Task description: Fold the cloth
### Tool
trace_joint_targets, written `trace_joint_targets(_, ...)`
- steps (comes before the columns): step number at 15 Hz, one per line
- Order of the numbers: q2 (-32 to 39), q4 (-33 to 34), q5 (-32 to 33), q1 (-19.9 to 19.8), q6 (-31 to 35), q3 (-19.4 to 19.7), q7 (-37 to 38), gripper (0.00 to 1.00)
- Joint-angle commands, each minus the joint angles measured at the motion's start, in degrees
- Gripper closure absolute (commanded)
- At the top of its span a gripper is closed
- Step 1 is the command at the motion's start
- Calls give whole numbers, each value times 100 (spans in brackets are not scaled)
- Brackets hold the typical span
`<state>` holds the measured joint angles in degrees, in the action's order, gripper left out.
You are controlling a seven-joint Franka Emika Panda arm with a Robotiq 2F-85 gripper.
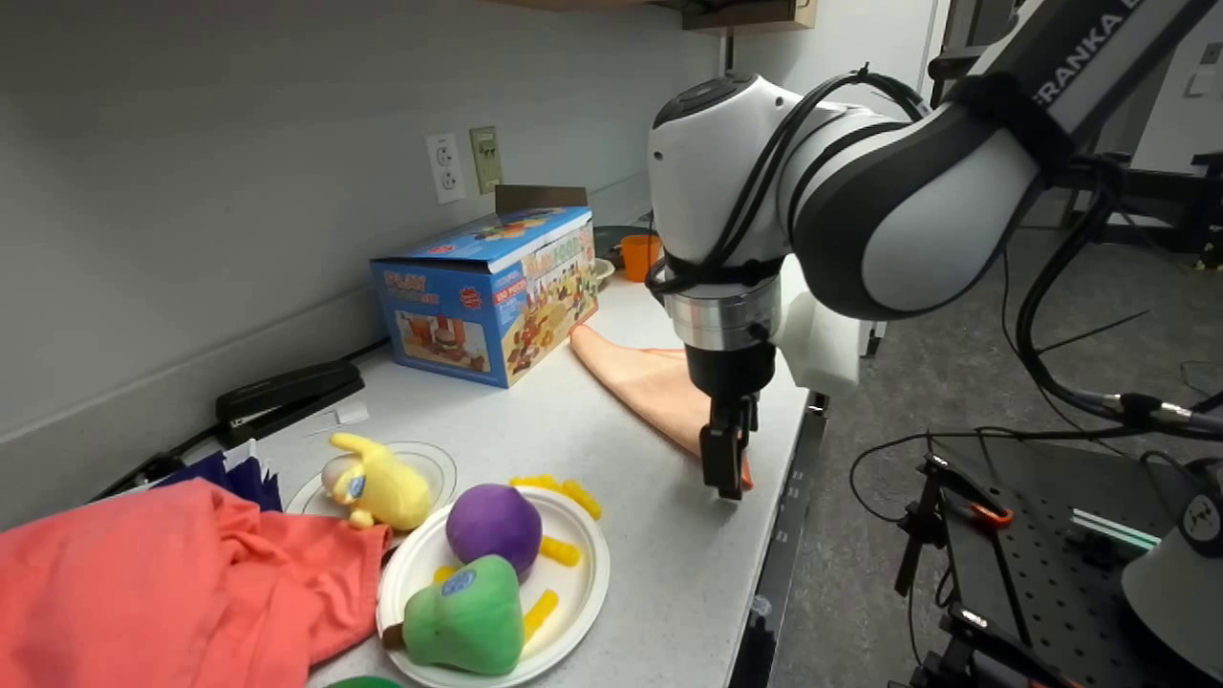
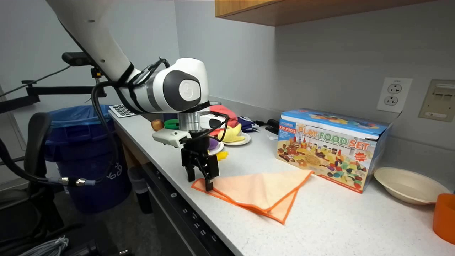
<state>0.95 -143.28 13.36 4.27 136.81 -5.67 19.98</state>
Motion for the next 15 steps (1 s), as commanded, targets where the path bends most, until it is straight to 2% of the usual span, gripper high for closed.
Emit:
trace_joint_targets(1,16,48,127,34,-45,48,85,27)
trace_joint_targets(2,-12,48,124,39,-65,44,72,31)
trace_joint_targets(9,-96,69,27,26,-67,49,45,88)
trace_joint_targets(11,-133,65,-91,15,-99,61,-32,100)
trace_joint_targets(15,-424,87,-346,-67,-285,145,-243,100)
